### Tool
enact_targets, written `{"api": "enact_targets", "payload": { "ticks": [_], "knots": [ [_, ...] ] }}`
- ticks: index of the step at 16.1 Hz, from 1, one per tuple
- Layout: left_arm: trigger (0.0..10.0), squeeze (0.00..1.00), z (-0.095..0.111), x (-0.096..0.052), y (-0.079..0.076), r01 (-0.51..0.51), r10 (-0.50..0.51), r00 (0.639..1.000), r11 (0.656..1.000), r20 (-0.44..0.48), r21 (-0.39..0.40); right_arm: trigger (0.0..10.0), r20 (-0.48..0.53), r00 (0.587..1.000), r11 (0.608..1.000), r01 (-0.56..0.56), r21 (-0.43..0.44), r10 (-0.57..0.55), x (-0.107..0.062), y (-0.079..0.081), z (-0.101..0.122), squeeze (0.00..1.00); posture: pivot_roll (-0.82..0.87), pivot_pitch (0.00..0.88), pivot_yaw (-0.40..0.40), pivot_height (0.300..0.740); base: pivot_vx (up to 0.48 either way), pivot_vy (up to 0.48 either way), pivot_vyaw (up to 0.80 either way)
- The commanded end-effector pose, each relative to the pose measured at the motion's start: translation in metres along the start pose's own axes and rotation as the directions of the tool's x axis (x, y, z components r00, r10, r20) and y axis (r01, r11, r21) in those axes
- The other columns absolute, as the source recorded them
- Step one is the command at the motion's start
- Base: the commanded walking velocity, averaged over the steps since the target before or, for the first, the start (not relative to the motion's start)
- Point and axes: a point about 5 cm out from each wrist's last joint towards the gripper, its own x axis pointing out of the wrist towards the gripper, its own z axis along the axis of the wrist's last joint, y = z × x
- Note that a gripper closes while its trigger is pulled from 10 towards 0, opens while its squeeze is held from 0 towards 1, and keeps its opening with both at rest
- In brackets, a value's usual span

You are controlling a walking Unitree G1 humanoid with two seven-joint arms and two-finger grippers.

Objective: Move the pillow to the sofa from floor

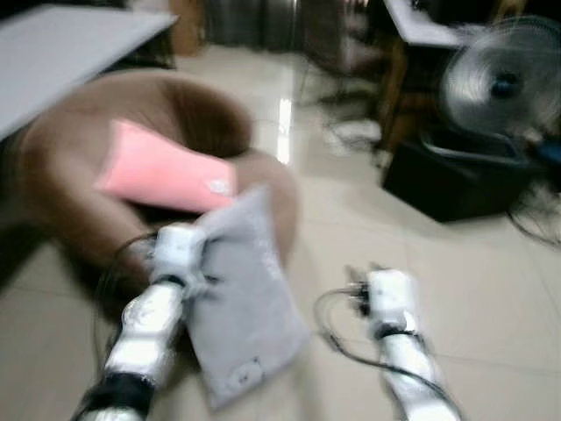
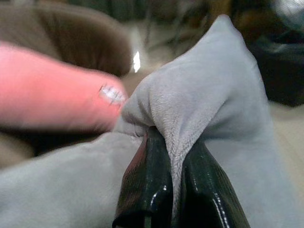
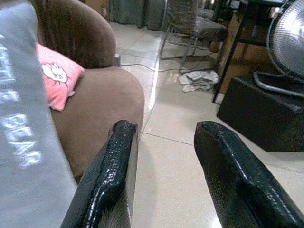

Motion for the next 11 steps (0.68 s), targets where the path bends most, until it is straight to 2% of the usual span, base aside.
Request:
{"api": "enact_targets", "payload": {
  "ticks": [1,3,9,11],
  "knots": [
    [0.0,0.00,0.016,0.008,-0.016,0.039,-0.040,0.997,0.999,0.060,0.010,10.0,-0.024,0.999,0.999,0.034,-0.021,-0.035,-0.005,-0.015,-0.007,0.00,0.04,0.000,0.029,0.740,0.428,0.000,0.00],
    [0.0,0.00,0.014,0.007,-0.016,0.040,-0.040,0.998,0.999,0.053,0.009,10.0,-0.030,0.999,0.999,0.035,-0.020,-0.035,-0.006,-0.015,-0.009,0.00,0.04,0.000,0.030,0.740,0.386,-0.163,0.00],
    [0.0,0.00,0.016,0.009,-0.020,0.030,-0.028,0.997,0.999,0.066,-0.021,10.0,-0.031,0.998,0.998,0.052,-0.026,-0.052,-0.004,-0.021,-0.010,0.00,0.04,0.008,0.014,0.740,0.278,-0.389,0.00],
    [0.0,0.00,0.019,0.012,-0.025,0.030,-0.028,0.996,0.999,0.083,-0.021,10.0,-0.022,0.999,0.998,0.033,-0.045,-0.034,-0.001,-0.027,-0.007,0.00,0.05,0.038,-0.012,0.740,0.283,-0.384,0.00]
  ]
}}
